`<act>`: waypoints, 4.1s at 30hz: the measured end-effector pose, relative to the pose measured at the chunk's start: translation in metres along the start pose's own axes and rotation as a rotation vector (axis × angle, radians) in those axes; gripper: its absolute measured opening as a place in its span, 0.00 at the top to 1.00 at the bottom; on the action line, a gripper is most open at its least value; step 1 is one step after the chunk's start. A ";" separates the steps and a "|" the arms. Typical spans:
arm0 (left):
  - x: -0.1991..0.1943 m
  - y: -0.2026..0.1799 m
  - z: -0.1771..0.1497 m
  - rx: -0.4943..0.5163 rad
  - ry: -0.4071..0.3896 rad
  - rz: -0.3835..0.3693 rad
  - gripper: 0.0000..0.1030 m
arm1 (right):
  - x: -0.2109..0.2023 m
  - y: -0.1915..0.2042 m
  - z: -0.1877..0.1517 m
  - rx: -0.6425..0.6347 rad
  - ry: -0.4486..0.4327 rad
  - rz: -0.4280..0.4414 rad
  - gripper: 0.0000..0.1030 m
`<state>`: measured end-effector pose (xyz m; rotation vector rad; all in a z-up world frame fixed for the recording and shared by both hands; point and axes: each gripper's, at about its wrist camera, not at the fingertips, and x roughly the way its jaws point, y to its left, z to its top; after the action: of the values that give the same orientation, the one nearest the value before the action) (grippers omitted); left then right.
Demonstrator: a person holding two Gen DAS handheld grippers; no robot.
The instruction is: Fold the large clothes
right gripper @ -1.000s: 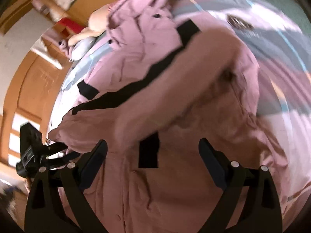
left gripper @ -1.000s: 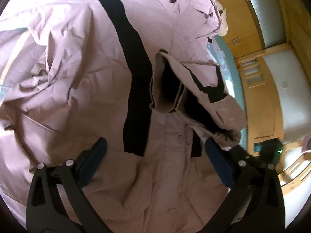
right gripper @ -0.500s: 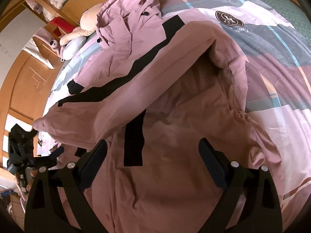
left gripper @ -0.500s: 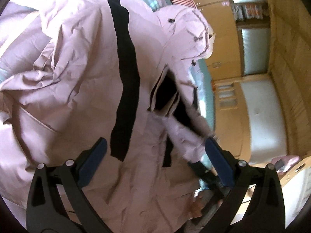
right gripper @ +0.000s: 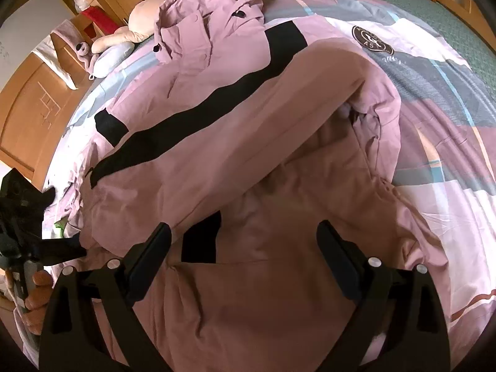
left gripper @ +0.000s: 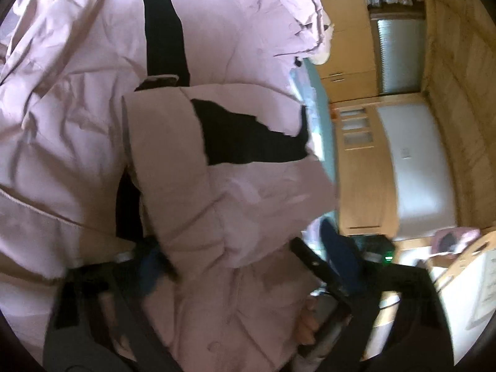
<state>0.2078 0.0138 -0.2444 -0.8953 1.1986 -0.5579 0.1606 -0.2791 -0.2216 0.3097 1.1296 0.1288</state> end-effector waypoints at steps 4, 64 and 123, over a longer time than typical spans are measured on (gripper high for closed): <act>0.008 -0.003 -0.005 0.057 -0.024 0.085 0.88 | -0.001 0.002 -0.001 -0.015 -0.017 -0.014 0.08; -0.048 -0.115 -0.015 0.504 -0.487 0.683 0.34 | -0.098 -0.119 -0.066 0.210 0.091 -0.200 0.10; -0.253 0.214 0.138 -0.378 -0.563 0.294 0.44 | 0.055 0.102 -0.007 -0.216 0.050 -0.200 0.08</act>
<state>0.2463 0.3700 -0.2690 -1.0772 0.8996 0.1669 0.1833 -0.1673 -0.2410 0.0004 1.1785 0.0811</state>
